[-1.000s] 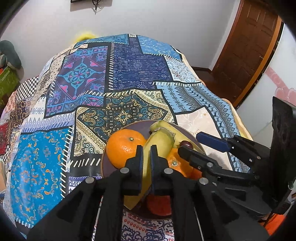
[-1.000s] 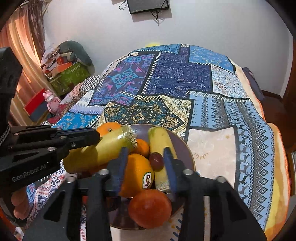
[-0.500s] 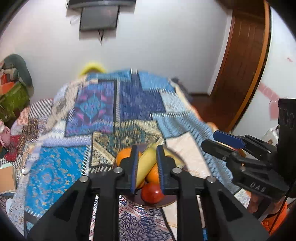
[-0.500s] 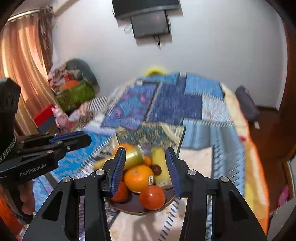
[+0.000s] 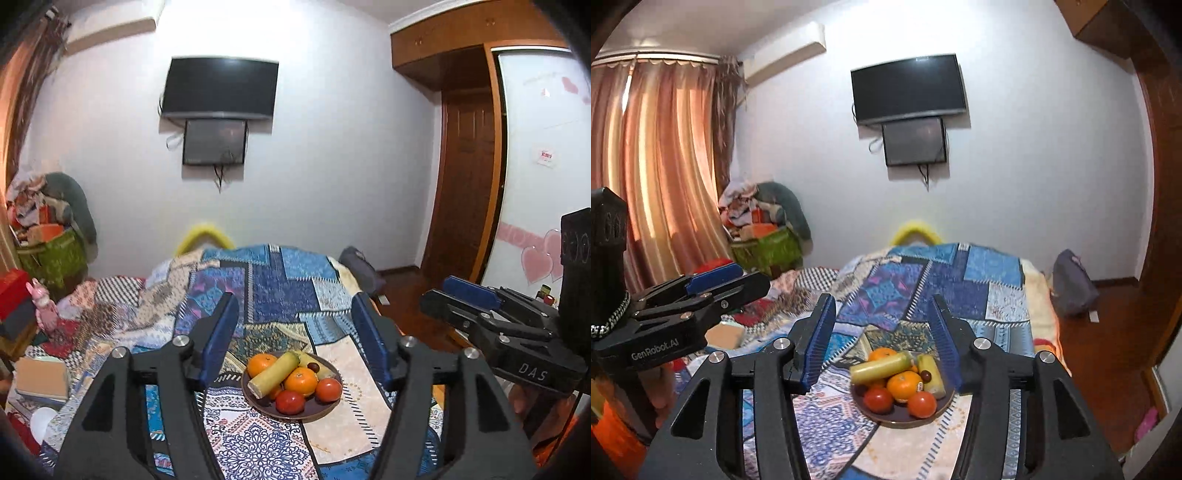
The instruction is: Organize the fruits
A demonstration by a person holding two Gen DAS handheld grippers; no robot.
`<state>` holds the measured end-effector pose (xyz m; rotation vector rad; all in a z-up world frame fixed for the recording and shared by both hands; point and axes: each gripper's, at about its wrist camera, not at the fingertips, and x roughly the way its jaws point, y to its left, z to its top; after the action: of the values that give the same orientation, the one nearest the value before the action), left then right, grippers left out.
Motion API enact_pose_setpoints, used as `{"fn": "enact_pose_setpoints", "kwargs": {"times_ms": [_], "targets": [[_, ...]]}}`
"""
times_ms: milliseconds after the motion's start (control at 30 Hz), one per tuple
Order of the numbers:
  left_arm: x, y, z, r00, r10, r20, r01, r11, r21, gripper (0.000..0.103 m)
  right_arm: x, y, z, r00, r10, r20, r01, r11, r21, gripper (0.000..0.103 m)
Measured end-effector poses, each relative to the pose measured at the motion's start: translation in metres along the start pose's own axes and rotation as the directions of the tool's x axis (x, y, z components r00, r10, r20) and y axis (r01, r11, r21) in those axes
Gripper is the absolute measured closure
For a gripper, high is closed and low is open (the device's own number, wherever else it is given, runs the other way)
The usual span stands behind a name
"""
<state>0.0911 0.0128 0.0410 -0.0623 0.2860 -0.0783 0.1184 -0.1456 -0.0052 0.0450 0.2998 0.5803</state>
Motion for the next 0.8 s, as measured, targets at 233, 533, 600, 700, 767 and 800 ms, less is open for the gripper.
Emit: {"fn": "enact_pose_setpoints", "kwargs": {"times_ms": [233, 533, 600, 700, 767, 800], "targets": [[-0.044, -0.011, -0.001, 0.999, -0.002, 0.052, 0.001, 1.0, 0.01, 0.012, -0.03, 0.019, -0.005, 0.997, -0.062, 0.055, 0.064, 0.998, -0.029, 0.022], [-0.073, -0.012, -0.008, 0.996, 0.017, 0.084, -0.018, 1.0, 0.007, 0.001, -0.047, 0.022, -0.01, 0.982, -0.143, 0.121, 0.147, 0.989, -0.03, 0.0], [-0.075, -0.012, -0.01, 0.996, 0.025, 0.084, -0.025, 1.0, 0.007, 0.0, -0.054, 0.025, -0.012, 0.98, -0.148, 0.129, 0.154, 0.988, -0.033, 0.0], [-0.079, -0.011, -0.013, 0.996, 0.03, 0.084, -0.03, 1.0, 0.005, 0.0, -0.059, 0.027, -0.014, 0.979, -0.153, 0.133, 0.159, 0.987, -0.032, 0.0], [-0.081, -0.011, -0.014, 0.996, 0.031, 0.085, -0.031, 1.0, 0.003, 0.0, -0.06, 0.028, -0.015, 0.979, -0.151, 0.135, 0.156, 0.987, -0.029, 0.0], [-0.082, -0.011, -0.015, 0.996, 0.03, 0.085, -0.031, 1.0, 0.003, 0.0, -0.061, 0.028, -0.017, 0.979, -0.151, 0.137, 0.156, 0.987, -0.029, 0.0]]}}
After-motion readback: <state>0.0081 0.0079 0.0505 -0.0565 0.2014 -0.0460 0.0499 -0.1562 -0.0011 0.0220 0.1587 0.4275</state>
